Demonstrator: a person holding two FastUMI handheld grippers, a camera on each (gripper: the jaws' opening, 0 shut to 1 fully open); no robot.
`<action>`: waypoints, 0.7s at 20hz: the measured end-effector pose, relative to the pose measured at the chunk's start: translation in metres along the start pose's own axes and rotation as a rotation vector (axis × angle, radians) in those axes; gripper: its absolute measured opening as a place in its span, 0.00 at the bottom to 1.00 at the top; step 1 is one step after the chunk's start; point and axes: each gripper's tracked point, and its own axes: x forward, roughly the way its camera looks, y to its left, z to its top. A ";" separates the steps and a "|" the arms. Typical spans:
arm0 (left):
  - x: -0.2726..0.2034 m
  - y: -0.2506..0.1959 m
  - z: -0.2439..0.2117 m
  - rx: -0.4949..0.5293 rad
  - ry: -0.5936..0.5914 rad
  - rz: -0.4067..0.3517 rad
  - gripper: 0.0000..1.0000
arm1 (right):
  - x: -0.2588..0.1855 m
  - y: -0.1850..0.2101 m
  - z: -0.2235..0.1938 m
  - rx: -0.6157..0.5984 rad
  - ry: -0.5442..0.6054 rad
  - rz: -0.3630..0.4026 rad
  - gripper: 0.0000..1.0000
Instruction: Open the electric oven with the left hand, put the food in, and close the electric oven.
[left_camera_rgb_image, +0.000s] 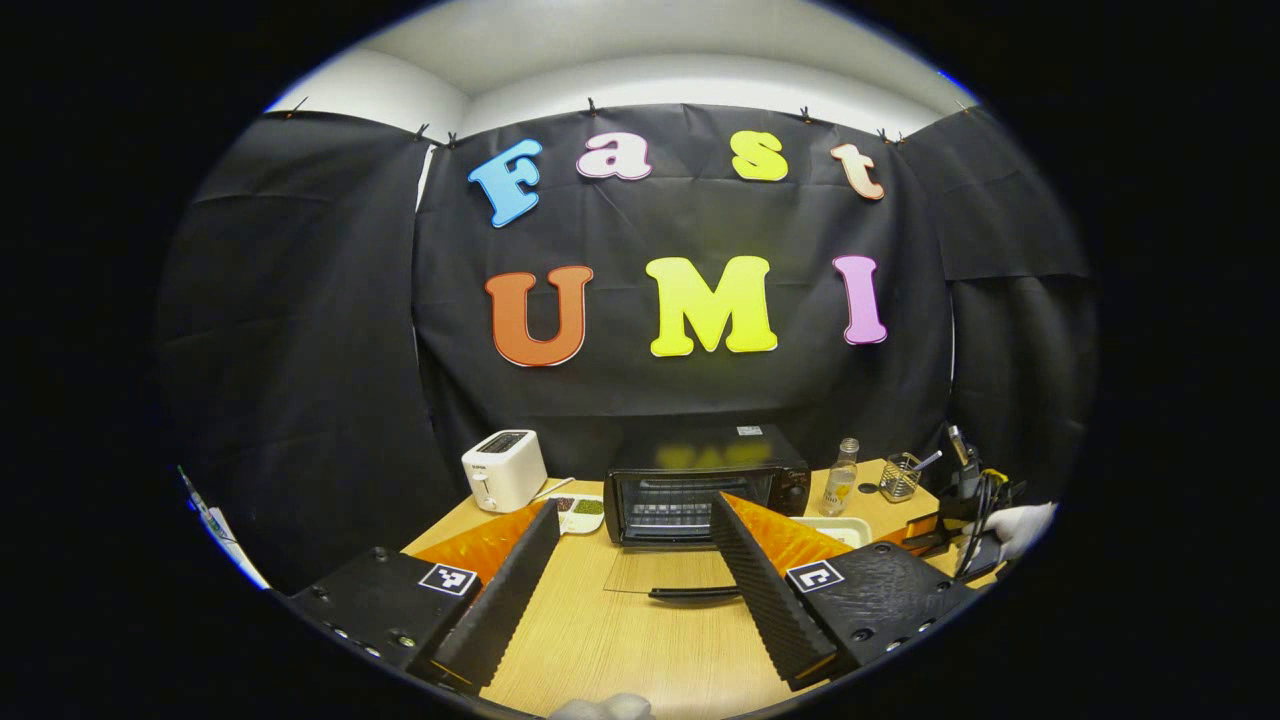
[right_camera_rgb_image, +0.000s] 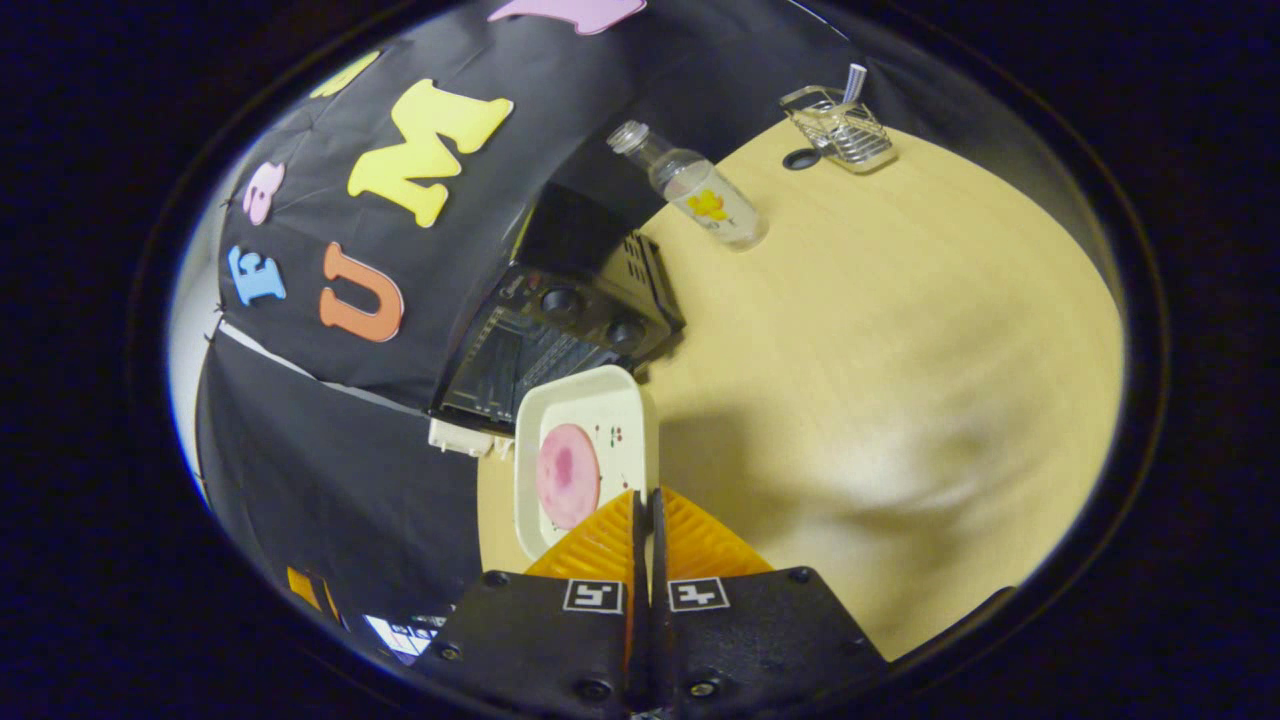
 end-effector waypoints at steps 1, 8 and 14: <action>-0.003 0.003 0.000 0.001 0.004 0.003 0.96 | 0.007 0.009 -0.008 0.014 -0.018 0.007 0.00; -0.020 0.030 -0.005 0.018 0.030 0.063 0.96 | 0.066 0.045 -0.059 0.236 -0.121 -0.027 0.04; -0.021 0.049 -0.016 0.050 0.062 0.113 0.96 | 0.120 0.084 -0.078 0.309 -0.128 0.023 0.04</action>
